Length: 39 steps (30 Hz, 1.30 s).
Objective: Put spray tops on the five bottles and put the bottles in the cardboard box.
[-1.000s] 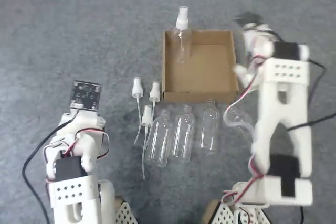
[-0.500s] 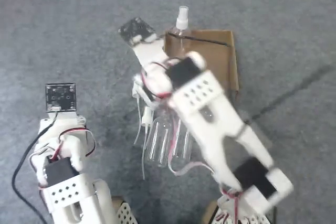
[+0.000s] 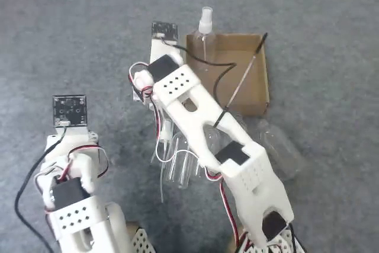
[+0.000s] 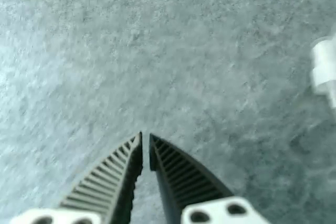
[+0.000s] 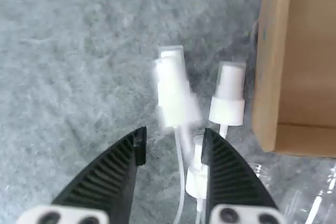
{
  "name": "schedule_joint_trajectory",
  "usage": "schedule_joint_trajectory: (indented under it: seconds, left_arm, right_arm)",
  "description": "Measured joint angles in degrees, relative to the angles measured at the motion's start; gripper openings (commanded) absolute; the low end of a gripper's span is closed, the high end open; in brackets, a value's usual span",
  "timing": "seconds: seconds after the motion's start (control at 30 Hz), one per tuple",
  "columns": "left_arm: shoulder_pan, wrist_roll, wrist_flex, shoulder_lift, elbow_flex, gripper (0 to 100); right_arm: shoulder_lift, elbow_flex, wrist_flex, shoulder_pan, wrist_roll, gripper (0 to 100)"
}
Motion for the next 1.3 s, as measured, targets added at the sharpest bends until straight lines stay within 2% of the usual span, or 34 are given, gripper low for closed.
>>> schedule_joint_trajectory:
  seconds: [0.33,0.43,0.77,0.97,1.1,1.23,1.3]
  left_arm:
    - [1.7,-0.1,0.0,0.0,0.6,1]
    - [1.7,-0.1,0.0,0.0,0.6,1]
    - [2.1,-0.1,0.0,0.0,0.6,1]
    - [2.2,-0.1,0.0,0.0,0.6,1]
    - [2.0,-0.1,0.0,0.0,0.6,2]
    - [2.1,-0.1,0.0,0.0,1.1,2]
    - [2.1,-0.1,0.0,0.0,1.1,2]
  right_arm:
    - [1.1,-0.8,2.1,-1.0,-0.9,26.9]
    - [-0.1,-1.1,6.0,-1.0,2.7,29.6]
    - [-14.5,-1.1,17.8,7.5,24.8,29.9]
    - [-26.7,4.2,18.3,12.0,39.8,24.8]
    - [-37.8,18.1,18.3,20.6,52.2,24.7]
    - [-50.5,35.1,18.2,33.8,67.2,24.7]
    - [-56.3,43.3,17.4,40.9,72.0,24.7]
